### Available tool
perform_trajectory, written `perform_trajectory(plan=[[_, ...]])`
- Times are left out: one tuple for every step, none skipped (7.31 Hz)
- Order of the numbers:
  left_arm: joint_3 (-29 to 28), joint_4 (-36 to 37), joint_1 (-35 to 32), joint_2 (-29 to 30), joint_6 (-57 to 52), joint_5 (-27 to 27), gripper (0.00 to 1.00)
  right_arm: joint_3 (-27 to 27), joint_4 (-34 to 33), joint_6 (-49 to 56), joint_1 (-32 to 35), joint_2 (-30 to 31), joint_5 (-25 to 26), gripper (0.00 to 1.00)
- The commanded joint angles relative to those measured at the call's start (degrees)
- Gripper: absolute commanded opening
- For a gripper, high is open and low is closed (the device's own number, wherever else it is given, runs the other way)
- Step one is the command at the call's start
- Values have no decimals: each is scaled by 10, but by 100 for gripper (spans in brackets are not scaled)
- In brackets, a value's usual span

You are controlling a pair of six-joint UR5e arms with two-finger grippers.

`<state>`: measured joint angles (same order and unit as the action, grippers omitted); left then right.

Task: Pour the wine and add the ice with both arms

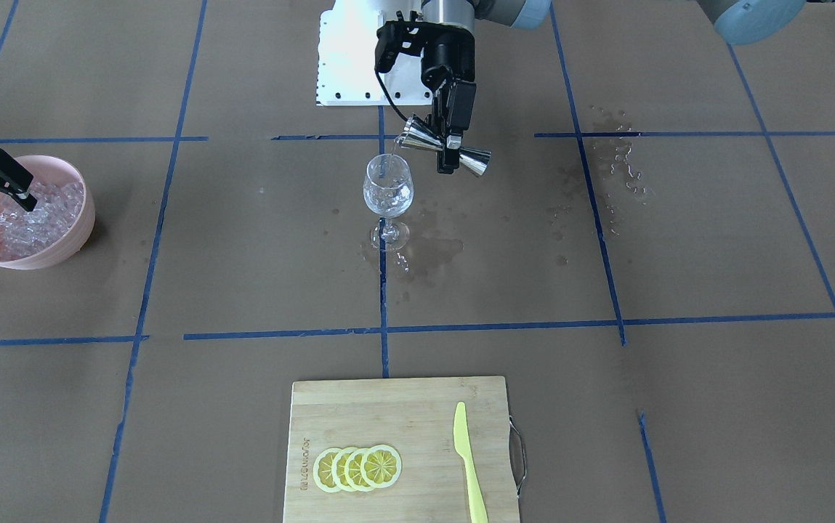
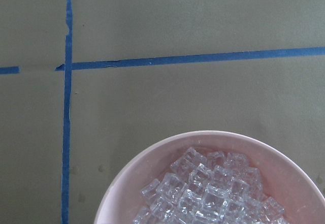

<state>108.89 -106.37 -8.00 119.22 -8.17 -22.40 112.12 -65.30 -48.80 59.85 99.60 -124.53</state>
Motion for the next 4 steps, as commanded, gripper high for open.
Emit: perform_trajectory(plan=[[-2,0,0,4,-46,13,0,-1,0,-1,0,0,0,100],[-3,0,0,4,-65,17,0,-1,0,0,0,0,0,100],[-3,0,0,4,-92,21,0,-1,0,0,0,0,-1,100],[-4,0,0,5,-115,22,0,-1,0,-1,0,0,-1,100]])
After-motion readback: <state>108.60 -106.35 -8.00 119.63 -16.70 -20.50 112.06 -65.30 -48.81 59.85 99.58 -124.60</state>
